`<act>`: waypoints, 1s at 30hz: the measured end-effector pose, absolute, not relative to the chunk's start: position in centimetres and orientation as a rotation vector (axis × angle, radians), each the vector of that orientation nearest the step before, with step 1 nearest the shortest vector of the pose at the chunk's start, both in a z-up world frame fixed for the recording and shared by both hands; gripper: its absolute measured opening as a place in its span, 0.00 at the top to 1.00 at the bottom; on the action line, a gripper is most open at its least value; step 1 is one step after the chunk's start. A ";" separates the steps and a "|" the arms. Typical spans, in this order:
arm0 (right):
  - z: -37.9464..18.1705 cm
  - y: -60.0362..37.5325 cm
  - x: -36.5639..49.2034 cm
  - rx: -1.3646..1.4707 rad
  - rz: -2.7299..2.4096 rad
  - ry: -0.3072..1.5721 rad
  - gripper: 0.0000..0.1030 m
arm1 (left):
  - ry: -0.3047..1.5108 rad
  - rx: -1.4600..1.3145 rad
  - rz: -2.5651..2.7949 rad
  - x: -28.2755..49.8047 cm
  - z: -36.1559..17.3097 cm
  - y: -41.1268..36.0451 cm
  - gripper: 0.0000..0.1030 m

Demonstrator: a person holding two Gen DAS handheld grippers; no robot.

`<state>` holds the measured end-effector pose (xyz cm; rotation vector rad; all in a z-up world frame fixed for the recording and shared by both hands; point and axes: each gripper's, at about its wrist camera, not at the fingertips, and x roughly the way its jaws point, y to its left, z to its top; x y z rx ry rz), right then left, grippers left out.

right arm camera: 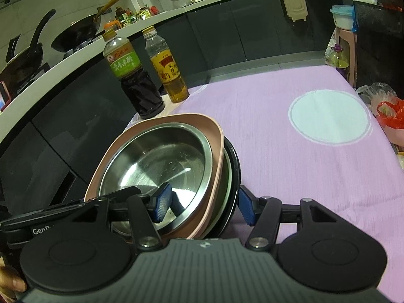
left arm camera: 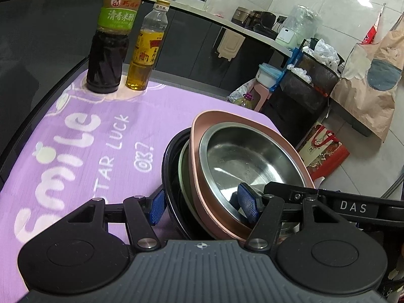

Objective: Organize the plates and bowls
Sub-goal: 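Lift the bowl stack with both grippers and carry it toward the bottles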

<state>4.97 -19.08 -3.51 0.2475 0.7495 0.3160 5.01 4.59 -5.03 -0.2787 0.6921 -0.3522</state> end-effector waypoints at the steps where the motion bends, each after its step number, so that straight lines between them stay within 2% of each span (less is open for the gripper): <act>1: -3.5 -19.1 5.3 0.248 0.315 0.747 0.48 | 0.691 -0.279 -0.352 5.4 -5.0 4.5 0.45; 30: -3.9 -20.9 15.5 0.255 0.267 0.749 0.48 | 0.693 -0.267 -0.342 17.1 -5.8 2.1 0.45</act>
